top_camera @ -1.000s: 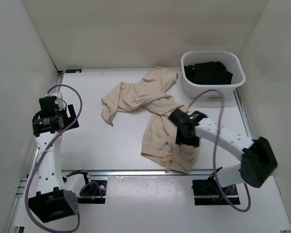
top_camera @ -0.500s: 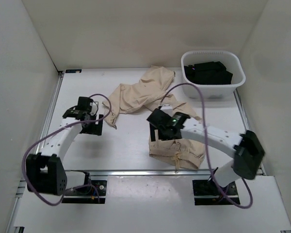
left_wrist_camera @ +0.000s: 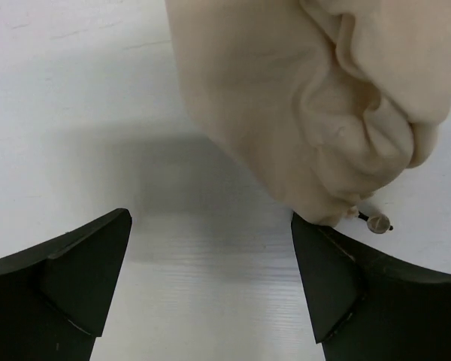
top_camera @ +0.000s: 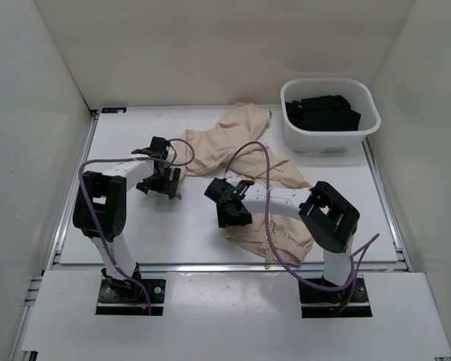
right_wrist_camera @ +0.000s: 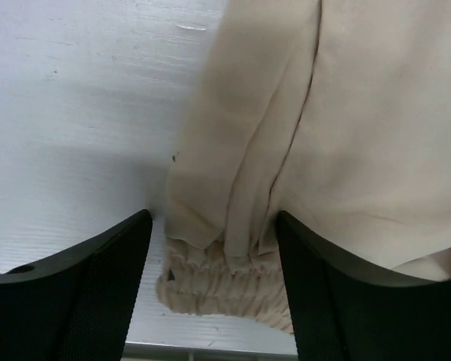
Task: Fold and stack the trousers
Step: Flatten the trousers out
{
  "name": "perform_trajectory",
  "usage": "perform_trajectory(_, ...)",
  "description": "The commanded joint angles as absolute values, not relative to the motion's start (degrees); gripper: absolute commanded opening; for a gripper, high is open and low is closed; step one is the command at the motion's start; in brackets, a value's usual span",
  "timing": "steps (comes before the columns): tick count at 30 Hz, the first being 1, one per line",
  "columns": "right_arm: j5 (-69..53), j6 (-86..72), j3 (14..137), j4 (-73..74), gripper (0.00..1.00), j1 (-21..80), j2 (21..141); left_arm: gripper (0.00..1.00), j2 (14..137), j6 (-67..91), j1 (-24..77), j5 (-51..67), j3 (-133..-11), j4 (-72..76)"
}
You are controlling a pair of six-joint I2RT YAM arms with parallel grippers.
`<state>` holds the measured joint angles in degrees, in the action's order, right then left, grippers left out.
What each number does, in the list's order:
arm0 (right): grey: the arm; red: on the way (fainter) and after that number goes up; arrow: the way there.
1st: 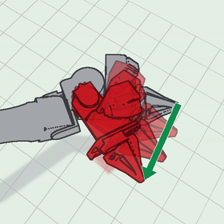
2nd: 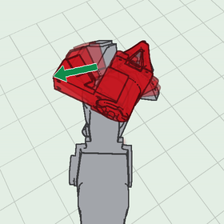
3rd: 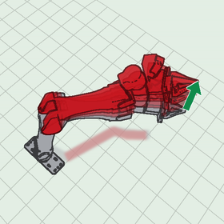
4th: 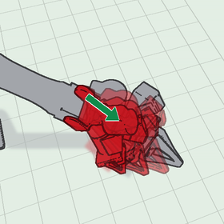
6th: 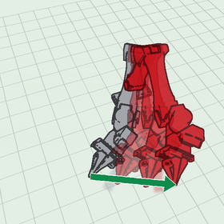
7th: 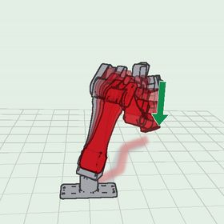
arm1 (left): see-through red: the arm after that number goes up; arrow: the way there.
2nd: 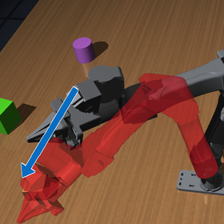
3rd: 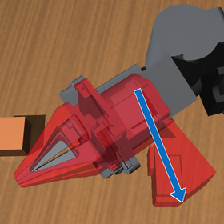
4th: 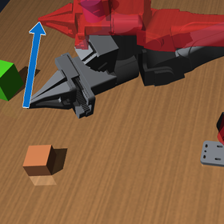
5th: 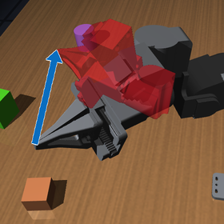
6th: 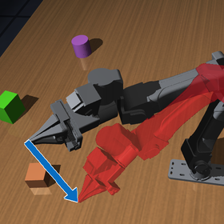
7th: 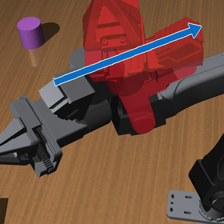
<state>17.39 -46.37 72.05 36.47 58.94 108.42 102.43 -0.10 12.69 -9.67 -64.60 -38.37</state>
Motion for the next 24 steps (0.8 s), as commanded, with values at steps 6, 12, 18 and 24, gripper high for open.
perform_trajectory(6, 15.6, -50.5, 66.1, 32.8, 0.24, 59.2, 105.8, 0.51, 107.6, 0.0, 13.1, -3.5, -68.2, -36.4)
perform_trajectory(12, 19.1, -45.5, 65.3, 42.2, 0.00, 59.2, 97.5, 0.14, 105.1, 0.0, 11.0, -1.7, -68.2, -37.0)
perform_trajectory(18, 23.3, -41.8, 66.1, 56.4, 0.00, 58.6, 79.4, 0.14, 86.9, 0.0, -7.6, 3.6, -68.2, -44.7)
perform_trajectory(24, 24.2, -51.1, 59.0, 67.1, 0.00, 58.6, 62.5, 0.14, 70.9, 0.0, -23.5, -1.8, -69.4, -50.8)
